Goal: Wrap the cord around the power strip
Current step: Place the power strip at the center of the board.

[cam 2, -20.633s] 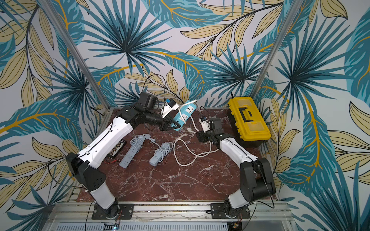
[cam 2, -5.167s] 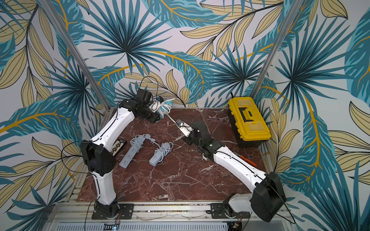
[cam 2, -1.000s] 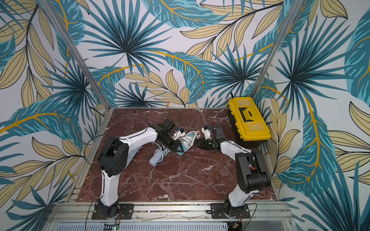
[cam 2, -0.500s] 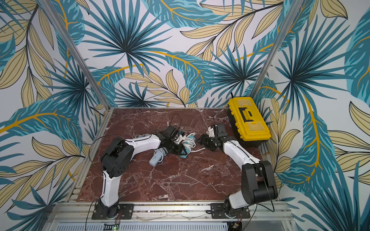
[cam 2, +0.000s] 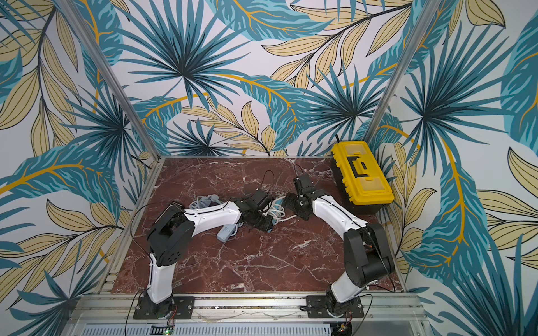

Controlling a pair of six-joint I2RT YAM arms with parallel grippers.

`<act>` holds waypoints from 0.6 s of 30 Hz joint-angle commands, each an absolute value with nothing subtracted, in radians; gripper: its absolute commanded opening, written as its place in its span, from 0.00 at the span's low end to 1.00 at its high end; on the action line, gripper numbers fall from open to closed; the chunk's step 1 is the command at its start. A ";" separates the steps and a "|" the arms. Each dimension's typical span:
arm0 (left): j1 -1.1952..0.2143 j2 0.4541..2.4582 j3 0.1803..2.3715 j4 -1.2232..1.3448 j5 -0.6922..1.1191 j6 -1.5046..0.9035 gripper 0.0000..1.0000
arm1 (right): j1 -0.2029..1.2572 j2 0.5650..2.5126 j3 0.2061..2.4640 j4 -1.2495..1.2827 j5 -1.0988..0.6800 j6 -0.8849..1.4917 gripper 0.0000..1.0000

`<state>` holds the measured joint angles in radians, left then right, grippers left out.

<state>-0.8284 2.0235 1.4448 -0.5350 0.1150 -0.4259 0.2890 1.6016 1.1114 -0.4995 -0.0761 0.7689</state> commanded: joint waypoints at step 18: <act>-0.809 1.966 1.518 -0.661 0.211 -0.442 0.81 | 0.303 1.684 1.116 -0.448 -0.102 0.824 0.84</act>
